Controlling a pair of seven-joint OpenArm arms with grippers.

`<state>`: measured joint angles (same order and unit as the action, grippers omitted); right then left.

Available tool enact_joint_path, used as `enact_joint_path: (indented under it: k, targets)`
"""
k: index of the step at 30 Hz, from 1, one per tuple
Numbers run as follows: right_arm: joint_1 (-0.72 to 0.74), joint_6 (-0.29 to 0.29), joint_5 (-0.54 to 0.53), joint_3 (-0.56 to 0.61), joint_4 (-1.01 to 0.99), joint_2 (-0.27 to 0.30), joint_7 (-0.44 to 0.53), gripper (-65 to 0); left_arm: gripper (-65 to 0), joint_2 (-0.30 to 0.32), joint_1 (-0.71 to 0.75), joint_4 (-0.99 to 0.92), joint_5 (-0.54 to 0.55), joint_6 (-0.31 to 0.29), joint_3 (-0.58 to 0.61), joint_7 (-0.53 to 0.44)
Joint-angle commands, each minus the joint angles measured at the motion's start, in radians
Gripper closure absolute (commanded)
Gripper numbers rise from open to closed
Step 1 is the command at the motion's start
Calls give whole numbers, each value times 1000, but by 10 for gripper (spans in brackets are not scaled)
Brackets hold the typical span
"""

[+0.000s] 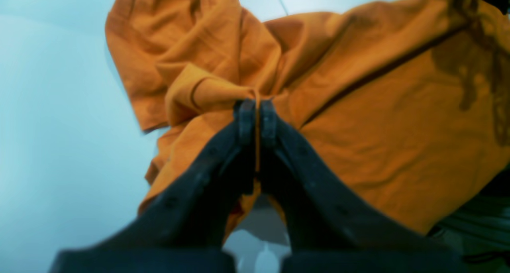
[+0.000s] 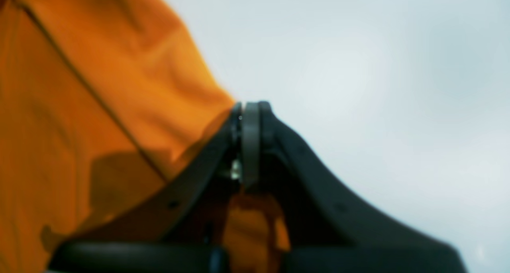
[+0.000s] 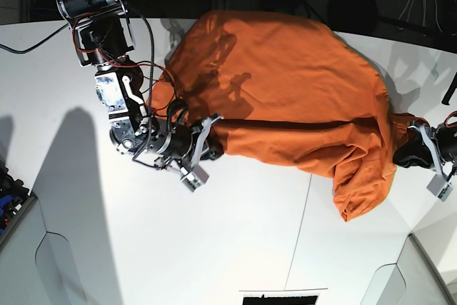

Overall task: Layout the t-shirt on the table in an organized manner, then fold the t-shirt properly
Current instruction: 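Lift the shirt edge with the right gripper toward the left gripper, then move the left gripper along the shirt and grasp the bunched hem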

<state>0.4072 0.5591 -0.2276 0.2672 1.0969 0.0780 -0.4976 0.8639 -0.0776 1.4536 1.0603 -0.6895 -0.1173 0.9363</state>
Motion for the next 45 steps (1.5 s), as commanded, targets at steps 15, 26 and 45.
enact_joint_path:
  k: [15,26,45]
  targets:
    - [-222,2,-124,9,249,218,-15,0,0,40,183,-114,-34,-9,-167,4]
    - [-262,-5,-173,-23,413,250,-7,0,-62,33,196,-159,93,-9,-167,3]
    - [-212,-115,-34,-34,409,115,-21,-221,-320,-66,-113,-158,-203,-9,-38,-299]
